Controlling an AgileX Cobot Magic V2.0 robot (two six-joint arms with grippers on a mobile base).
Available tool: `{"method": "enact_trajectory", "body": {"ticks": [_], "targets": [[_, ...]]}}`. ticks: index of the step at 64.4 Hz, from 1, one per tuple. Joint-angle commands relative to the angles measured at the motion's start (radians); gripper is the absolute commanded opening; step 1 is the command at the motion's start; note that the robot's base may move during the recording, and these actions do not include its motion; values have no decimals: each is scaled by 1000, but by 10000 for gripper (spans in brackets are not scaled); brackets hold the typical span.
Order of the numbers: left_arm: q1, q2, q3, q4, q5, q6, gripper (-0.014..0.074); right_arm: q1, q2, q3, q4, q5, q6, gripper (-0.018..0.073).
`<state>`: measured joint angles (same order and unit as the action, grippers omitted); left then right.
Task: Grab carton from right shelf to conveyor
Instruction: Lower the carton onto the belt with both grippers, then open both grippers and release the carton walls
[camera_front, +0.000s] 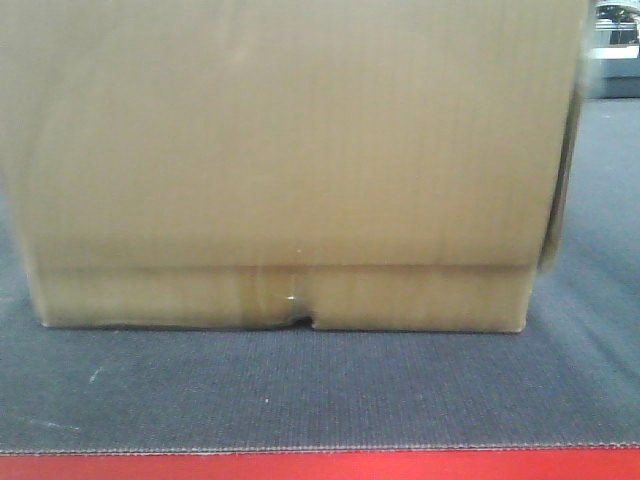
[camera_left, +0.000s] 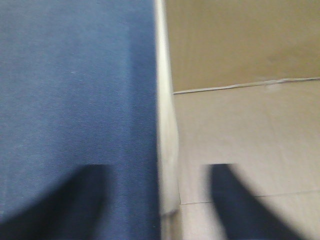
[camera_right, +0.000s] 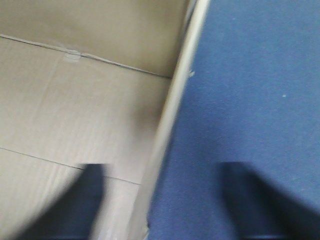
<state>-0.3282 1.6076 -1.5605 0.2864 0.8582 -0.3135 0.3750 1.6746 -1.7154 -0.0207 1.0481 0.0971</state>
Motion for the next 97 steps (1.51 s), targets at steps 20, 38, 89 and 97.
{"method": "enact_trajectory", "body": {"ticks": [20,38,89,97], "targets": [[4,-156,-10,7,0,-28,326,-5,-138,-42,-27,7,-12,241],[99,-274,25,5,0,9,-3,-54,-284,16,-76,14,16,-66],[323,-926,1027,-247,-671,270,15,-193,-889,1067,-117,-734,18,-67],[323,-1079,1140,-237,-720,270,15,-193,-1006,1204,-124,-854,18,-67]]}}
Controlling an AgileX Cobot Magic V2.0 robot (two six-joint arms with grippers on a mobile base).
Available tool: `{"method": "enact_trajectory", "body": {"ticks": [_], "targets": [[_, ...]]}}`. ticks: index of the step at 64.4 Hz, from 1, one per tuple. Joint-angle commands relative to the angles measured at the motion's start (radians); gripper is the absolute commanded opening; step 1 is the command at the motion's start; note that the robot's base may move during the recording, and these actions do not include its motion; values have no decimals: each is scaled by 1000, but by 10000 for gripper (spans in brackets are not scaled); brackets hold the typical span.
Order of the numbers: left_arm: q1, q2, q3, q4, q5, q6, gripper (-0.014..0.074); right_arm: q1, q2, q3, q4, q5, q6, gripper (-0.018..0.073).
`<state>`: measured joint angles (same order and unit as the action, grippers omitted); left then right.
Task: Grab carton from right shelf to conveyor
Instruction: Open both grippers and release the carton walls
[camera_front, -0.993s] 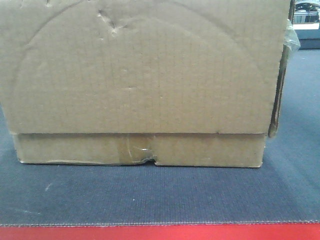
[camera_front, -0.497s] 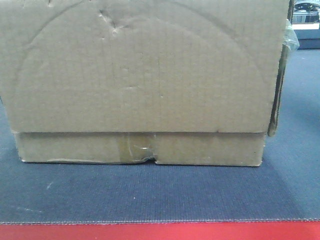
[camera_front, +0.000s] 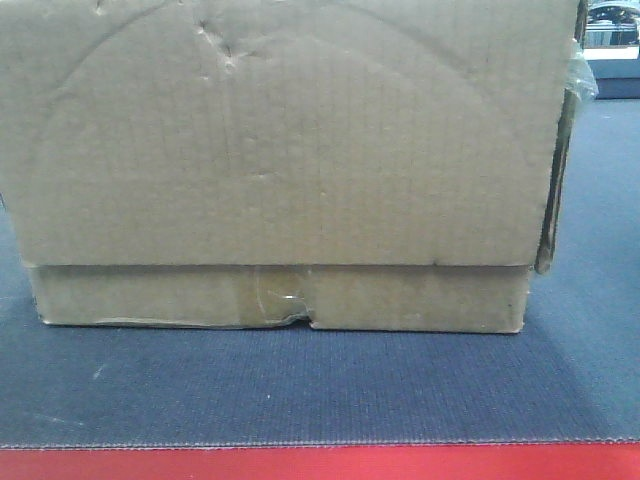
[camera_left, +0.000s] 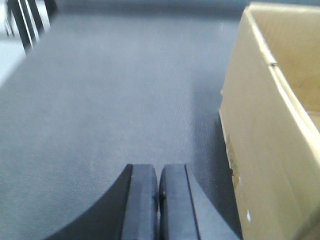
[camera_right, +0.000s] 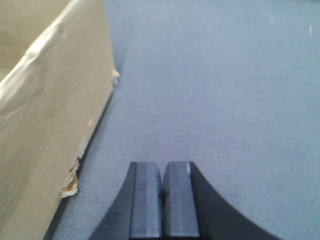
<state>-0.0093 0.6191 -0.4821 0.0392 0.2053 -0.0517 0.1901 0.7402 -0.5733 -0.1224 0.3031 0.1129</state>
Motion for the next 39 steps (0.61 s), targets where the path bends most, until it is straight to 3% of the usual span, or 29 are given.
{"method": "enact_trajectory", "body": {"ticks": [1,26,39], "targets": [[4,-116,78,10,-70,8,15,-8,-94,83,-24,-118,2,-67],[4,-430,194,10,-68,8,15,-8,-482,264,-24,-144,2,-67],[4,-476,194,10,-68,8,15,-8,-524,264,-24,-148,2,-67]]}}
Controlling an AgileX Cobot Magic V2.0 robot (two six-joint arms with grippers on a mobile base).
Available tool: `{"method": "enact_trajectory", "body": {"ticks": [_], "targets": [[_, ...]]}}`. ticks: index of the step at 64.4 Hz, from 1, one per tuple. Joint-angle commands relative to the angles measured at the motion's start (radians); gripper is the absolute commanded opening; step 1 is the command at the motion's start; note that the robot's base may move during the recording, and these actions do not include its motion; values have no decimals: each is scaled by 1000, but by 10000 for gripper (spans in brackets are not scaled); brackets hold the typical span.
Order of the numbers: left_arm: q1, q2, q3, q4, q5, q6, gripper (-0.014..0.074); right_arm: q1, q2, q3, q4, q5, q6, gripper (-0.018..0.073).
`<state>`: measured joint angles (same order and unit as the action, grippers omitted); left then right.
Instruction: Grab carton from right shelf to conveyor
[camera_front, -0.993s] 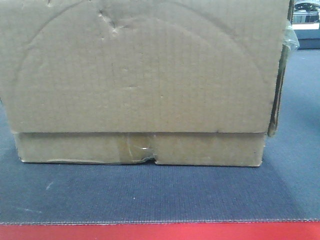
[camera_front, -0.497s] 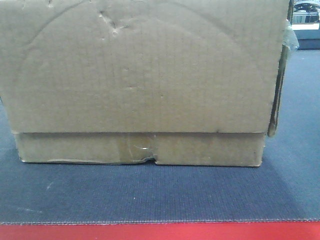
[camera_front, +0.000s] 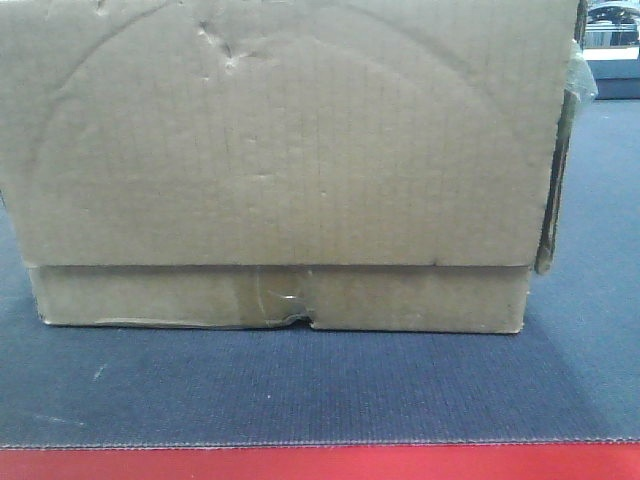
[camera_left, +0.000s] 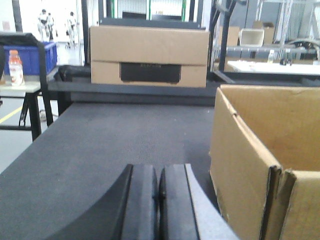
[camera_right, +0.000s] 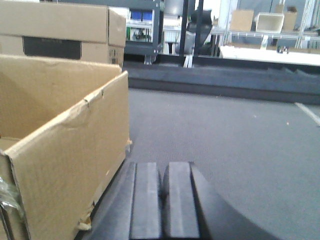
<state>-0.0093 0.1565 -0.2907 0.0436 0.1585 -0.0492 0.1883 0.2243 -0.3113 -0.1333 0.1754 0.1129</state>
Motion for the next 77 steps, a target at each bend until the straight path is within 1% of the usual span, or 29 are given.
{"method": "enact_trajectory", "body": {"ticks": [1,41,47,51,55,57,63,68,71,72,73,77], "targets": [[4,-15,2,6,-21,6,15,-6,-8,2,-13,-23,2,-67],[4,-16,2,6,-18,6,15,-6,-8,2,-13,-27,2,-67],[25,-26,13,6,-14,6,15,-6,-8,2,-13,-27,2,-67],[44,-48,44,-12,-12,8,15,-6,-8,2,-13,-27,2,-67],[55,-83,90,-44,-25,33,15,-6,-8,2,-13,-27,2,-67],[61,-100,115,-44,-33,49,15,-6,-8,2,-13,-27,2,-67],[62,-156,205,-44,-63,49,15,-6,-8,2,-13,-27,2,-67],[62,-157,291,-44,-116,49,15,-6,-8,2,-13,-27,2,-67],[62,-157,291,-44,-168,49,15,-6,-8,2,-13,-27,2,-67],[62,-157,291,-44,-150,49,15,-6,-8,2,-13,-27,2,-67],[62,-157,291,-44,-102,49,15,-6,-8,2,-13,-27,2,-67],[62,-157,291,-44,-91,49,15,-6,-8,2,-13,-27,2,-67]]}}
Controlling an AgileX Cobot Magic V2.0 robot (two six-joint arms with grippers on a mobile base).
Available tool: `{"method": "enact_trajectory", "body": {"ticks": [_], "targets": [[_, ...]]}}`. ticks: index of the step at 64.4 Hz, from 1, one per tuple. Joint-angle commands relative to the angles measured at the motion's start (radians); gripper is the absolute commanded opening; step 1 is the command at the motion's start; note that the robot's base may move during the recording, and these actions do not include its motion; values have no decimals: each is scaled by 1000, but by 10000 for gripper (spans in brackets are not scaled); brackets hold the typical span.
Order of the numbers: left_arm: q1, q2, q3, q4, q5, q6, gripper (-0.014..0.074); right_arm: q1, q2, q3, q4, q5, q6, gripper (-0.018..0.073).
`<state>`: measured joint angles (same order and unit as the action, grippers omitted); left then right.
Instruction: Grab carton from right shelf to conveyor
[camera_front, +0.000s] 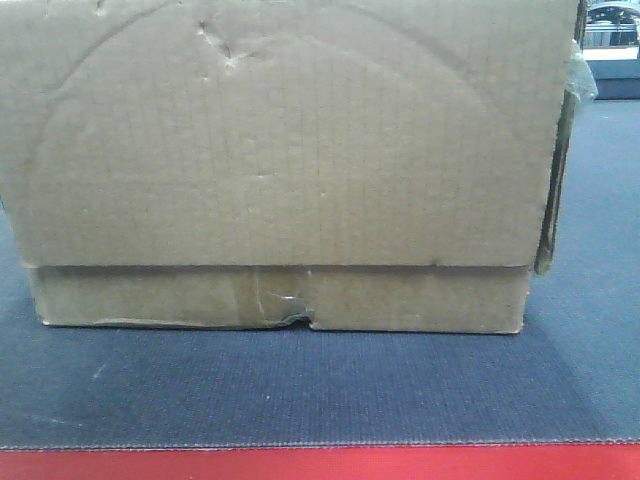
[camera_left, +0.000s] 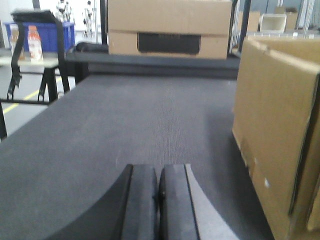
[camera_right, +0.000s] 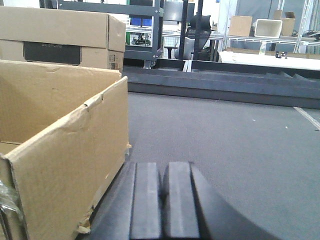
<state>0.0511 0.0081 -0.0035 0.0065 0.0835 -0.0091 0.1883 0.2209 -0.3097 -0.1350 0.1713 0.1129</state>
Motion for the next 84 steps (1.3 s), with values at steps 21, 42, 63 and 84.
{"method": "enact_trajectory", "body": {"ticks": [21,42,63,84], "targets": [[2,-8,3,-7,-4,9,15,-6,-5,0,-12,-23,2,-67],[2,-8,3,-7,-4,9,15,-6,-5,0,-12,-23,2,-67],[2,-8,3,-7,-4,9,15,-10,-6,0,4,-25,2,-67],[2,-8,3,-7,-4,9,15,-141,-25,61,170,-7,-153,-67]]}}
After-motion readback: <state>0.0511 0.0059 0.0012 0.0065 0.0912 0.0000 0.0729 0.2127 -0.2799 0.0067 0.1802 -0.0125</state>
